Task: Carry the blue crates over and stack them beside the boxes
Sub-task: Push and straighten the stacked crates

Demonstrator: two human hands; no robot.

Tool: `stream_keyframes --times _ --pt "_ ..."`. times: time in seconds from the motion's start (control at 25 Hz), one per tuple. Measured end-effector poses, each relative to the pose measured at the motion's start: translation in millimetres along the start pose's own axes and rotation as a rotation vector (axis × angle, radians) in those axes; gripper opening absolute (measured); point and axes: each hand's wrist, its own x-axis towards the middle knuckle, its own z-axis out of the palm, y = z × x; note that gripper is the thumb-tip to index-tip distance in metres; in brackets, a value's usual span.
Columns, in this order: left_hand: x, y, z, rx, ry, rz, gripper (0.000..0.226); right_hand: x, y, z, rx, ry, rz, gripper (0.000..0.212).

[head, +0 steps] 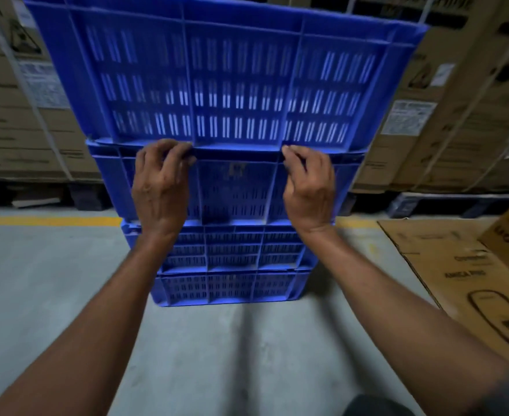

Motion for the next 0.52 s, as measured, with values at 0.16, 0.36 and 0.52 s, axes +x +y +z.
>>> stream_keyframes --times 0.16,0.36,0.52 --pt "-88.7 5.8 15.5 0.040 -0.364 0.243 0.013 -77.1 11.8 -15.7 0.095 -0.252 0.105 0.016" --pt "-133.9 -4.9 35.9 0.146 -0.444 0.182 0.033 -128.1 34.5 1.9 -0.037 -0.496 -0.057 0.031" --pt "-128.2 -7.9 47.5 0.224 -0.353 0.254 0.036 -119.7 45.3 25.6 -0.106 -0.383 -0.171 0.013"
